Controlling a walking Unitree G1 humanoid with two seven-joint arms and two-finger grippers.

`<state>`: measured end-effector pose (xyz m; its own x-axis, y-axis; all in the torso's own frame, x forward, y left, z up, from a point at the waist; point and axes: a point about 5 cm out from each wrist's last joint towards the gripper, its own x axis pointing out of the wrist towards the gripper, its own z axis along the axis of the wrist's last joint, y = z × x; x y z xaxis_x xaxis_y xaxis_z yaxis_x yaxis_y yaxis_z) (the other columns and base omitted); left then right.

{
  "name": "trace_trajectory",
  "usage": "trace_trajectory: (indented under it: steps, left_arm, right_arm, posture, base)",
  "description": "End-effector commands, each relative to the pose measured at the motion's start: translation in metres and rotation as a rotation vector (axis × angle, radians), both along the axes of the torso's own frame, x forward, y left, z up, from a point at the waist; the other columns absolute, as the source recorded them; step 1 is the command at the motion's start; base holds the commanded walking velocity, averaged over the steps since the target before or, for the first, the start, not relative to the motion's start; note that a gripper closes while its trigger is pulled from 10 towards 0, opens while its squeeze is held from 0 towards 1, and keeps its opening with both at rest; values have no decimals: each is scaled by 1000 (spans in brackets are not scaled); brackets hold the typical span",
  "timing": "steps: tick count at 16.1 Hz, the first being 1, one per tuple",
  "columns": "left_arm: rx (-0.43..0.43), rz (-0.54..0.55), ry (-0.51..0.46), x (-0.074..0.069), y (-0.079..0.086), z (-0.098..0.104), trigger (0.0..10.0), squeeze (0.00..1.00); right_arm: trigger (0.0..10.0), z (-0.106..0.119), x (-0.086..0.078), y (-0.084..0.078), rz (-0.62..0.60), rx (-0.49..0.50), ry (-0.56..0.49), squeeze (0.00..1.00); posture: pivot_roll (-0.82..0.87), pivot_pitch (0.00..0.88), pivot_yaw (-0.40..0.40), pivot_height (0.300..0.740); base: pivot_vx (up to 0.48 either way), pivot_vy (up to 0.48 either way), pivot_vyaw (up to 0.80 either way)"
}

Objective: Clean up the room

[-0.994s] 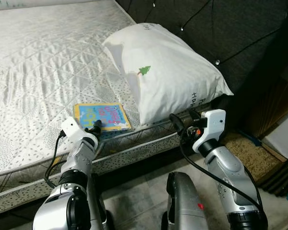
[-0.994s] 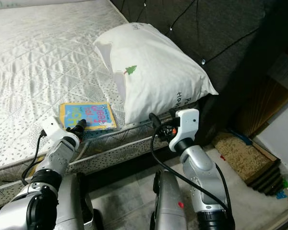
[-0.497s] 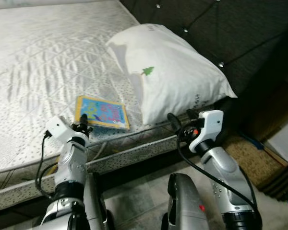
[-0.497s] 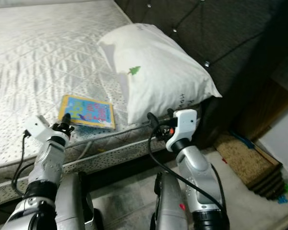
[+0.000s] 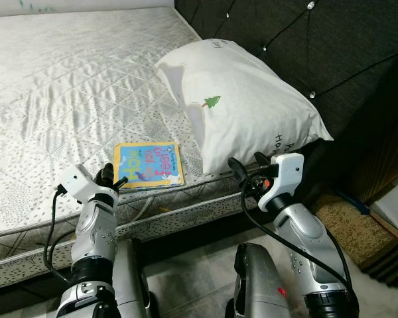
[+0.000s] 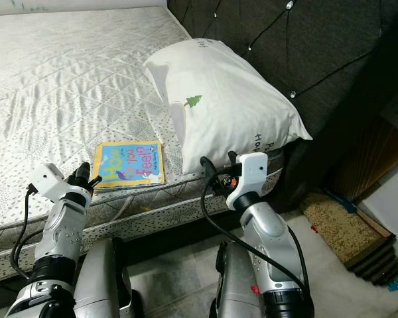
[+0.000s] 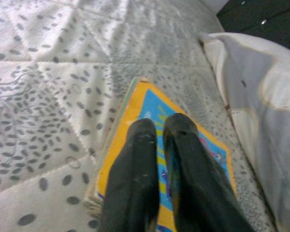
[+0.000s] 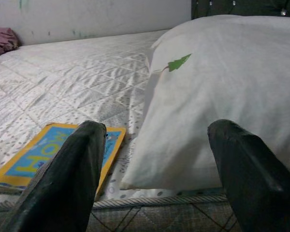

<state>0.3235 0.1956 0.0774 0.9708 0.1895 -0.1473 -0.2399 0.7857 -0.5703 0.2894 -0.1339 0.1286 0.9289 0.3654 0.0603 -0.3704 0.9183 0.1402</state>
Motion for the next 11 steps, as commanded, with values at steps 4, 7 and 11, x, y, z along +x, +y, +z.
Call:
trace_trajectory:
  steps: [4, 7, 11]
  left_arm:
    - [142, 90, 39, -19, 8, 1, 0, 0]
    - [179, 125, 79, -44, 15, -8, 0, 0]
    - [284, 121, 156, -43, 29, -13, 10000, 1000]
  right_arm:
    - [10000, -1, -1, -3, -13, -6, 0, 0]
    - [10000, -2, -2, -1, -3, 1, 8, 0]
    - [10000, -5, -8, 0, -4, 5, 25, 0]
  posture:
    - [-57, 34, -31, 528]
    - [-42, 44, -38, 528]
    - [-41, 70, -39, 528]
  base:
    - [0, 0, 0]
    - [0, 0, 0]
    - [0, 0, 0]
